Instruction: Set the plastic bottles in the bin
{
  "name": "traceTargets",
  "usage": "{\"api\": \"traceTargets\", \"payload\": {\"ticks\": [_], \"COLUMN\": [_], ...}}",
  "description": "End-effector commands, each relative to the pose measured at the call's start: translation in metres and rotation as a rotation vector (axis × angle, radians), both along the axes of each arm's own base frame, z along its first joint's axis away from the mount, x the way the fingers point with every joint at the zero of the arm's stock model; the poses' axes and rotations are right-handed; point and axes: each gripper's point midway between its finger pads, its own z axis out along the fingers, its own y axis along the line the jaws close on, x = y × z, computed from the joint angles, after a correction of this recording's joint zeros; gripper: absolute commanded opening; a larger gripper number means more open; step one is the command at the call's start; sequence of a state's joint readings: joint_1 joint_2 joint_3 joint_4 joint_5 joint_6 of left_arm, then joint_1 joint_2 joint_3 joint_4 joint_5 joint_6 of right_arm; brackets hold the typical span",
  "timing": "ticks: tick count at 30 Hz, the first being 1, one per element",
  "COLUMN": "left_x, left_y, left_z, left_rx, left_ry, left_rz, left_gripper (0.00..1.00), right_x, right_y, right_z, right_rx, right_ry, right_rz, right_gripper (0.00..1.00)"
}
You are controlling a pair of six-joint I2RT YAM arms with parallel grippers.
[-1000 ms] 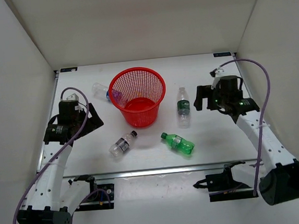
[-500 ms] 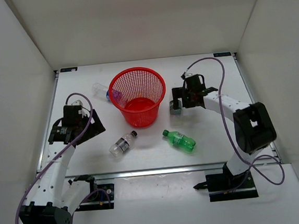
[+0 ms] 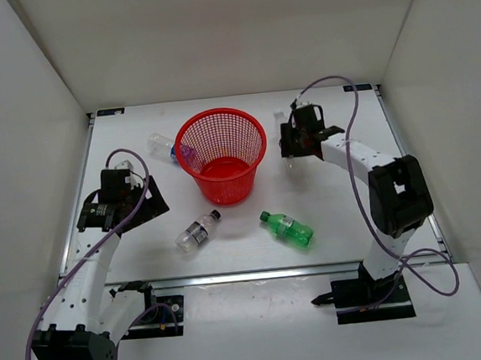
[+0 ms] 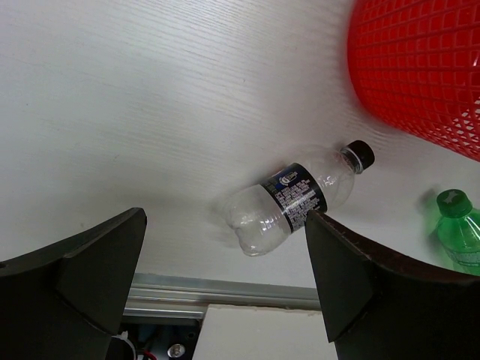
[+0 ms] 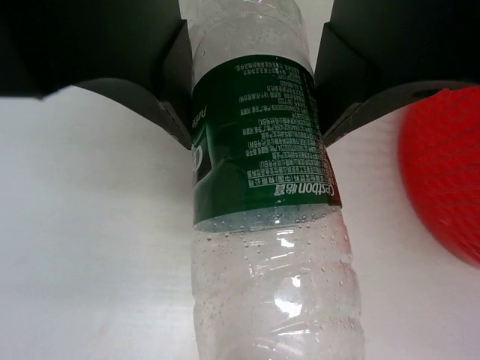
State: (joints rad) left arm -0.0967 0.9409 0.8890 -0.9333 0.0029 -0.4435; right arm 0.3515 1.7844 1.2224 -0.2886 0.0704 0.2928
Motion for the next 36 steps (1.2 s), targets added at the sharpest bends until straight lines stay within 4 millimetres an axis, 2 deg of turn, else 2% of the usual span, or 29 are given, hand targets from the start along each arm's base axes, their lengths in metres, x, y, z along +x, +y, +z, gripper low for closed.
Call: {"api": "traceTargets", "payload": {"ticks": [1,2,3,4,5,7,9,13,14,16,17,18,22,23,26,28,30,31,32,33,36], "left_x": [0.006,0.006,0.007,0.008,0.008,0.01,0.009,0.008,0.006,0.005,0.007,0.007,0.006,0.007,0.003,0.0,0.001,-0.001,0.0,-0.006,-0.005], "left_y": [-0.01,-0.013,-0.014,-0.017,-0.02,-0.022,-0.02,-0.018,-0.018,-0.023,-0.026,-0.027,-0.041,-0.047,-0.06,-0.067,-0.072,-0.075,-0.077,-0.081,-0.088], "left_z": [0.005,0.002,0.0,0.0,-0.001,-0.004,-0.005,-0.007,-0.009,-0.011,-0.01,-0.012,-0.02,-0.019,-0.031,-0.04,-0.048,-0.056,-0.06,-0.07,-0.084], "left_rx": [-0.022,-0.035,-0.034,-0.045,-0.049,-0.06,-0.057,-0.037,-0.037,-0.048,-0.047,-0.05,-0.052,-0.059,-0.09,-0.103,-0.099,-0.099,-0.101,-0.11,-0.107], "left_ry": [-0.043,-0.044,-0.046,-0.055,-0.058,-0.058,-0.056,-0.059,-0.056,-0.052,-0.057,-0.051,-0.025,-0.036,-0.002,0.034,0.038,0.063,0.062,0.093,0.112], "left_rz": [-0.06,-0.074,-0.082,-0.089,-0.097,-0.102,-0.098,-0.093,-0.098,-0.127,-0.143,-0.147,-0.215,-0.242,-0.305,-0.344,-0.362,-0.365,-0.369,-0.391,-0.396], "left_gripper": [0.98,0.99,0.99,0.98,0.99,0.99,0.99,0.99,0.99,0.98,0.98,0.99,0.99,0.99,0.99,0.99,0.98,0.99,0.99,0.98,0.98], "right_x": [0.041,0.043,0.042,0.04,0.039,0.024,0.005,-0.021,-0.026,-0.029,-0.034,-0.036,-0.039,-0.04,-0.048,-0.053,-0.065,-0.067,-0.077,-0.08,-0.091], "right_y": [-0.009,-0.004,0.002,0.012,0.019,0.063,0.105,0.166,0.177,0.188,0.194,0.195,0.194,0.19,0.177,0.163,0.143,0.136,0.13,0.119,0.095], "right_z": [0.153,0.187,0.204,0.232,0.243,0.272,0.284,0.276,0.275,0.262,0.262,0.26,0.285,0.299,0.323,0.331,0.325,0.328,0.32,0.317,0.31], "right_rx": [0.037,0.041,0.029,0.047,0.048,0.096,0.153,0.251,0.267,0.282,0.307,0.316,0.338,0.344,0.357,0.399,0.455,0.488,0.521,0.531,0.556], "right_ry": [-0.375,-0.456,-0.497,-0.561,-0.587,-0.651,-0.687,-0.664,-0.653,-0.618,-0.611,-0.603,-0.647,-0.677,-0.736,-0.745,-0.725,-0.732,-0.698,-0.709,-0.706], "right_rz": [-0.006,0.027,0.061,0.096,0.135,0.287,0.422,0.615,0.639,0.654,0.663,0.668,0.684,0.668,0.659,0.648,0.643,0.629,0.633,0.631,0.599], "right_gripper": [0.26,0.25,0.24,0.23,0.24,0.26,0.27,0.28,0.31,0.46,0.58,0.71,0.97,0.99,0.99,1.0,1.0,0.99,0.99,0.99,0.99]}}
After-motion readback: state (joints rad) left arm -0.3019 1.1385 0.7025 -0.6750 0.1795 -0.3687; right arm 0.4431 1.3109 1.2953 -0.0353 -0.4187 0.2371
